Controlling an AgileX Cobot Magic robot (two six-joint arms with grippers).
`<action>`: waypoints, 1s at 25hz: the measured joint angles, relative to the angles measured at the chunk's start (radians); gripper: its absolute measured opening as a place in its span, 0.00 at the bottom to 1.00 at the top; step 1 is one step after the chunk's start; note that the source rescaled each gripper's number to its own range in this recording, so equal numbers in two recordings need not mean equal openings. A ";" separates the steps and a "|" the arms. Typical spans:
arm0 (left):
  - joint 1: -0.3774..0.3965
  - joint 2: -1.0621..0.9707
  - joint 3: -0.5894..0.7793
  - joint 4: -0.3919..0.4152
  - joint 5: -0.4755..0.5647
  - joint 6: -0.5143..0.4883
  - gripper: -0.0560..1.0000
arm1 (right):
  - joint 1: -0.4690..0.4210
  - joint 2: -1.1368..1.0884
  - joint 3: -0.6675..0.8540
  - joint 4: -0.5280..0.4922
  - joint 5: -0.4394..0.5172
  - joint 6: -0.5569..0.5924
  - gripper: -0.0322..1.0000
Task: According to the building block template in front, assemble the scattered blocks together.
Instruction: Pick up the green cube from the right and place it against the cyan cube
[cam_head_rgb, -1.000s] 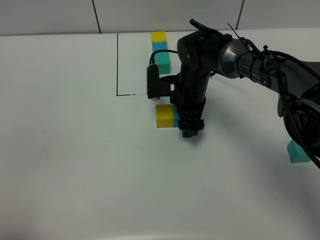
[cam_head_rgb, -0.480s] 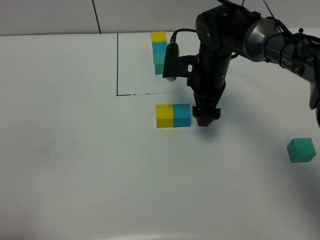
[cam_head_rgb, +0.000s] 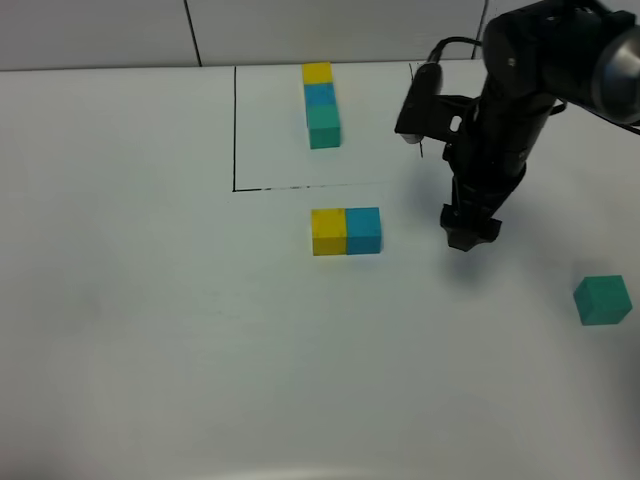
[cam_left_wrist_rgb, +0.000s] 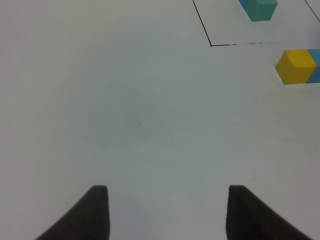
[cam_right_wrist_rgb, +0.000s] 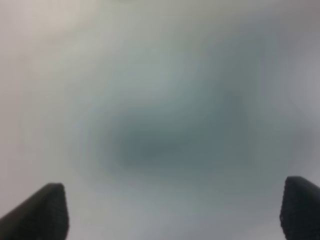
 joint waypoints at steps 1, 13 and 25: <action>0.000 0.000 0.000 0.000 0.000 0.000 0.19 | -0.009 -0.020 0.027 0.000 -0.011 0.021 0.74; 0.000 0.000 0.000 0.000 0.000 0.000 0.19 | -0.134 -0.265 0.272 -0.001 -0.104 0.366 0.76; 0.000 0.000 0.000 0.000 0.000 0.000 0.19 | -0.206 -0.426 0.566 -0.014 -0.295 0.602 0.76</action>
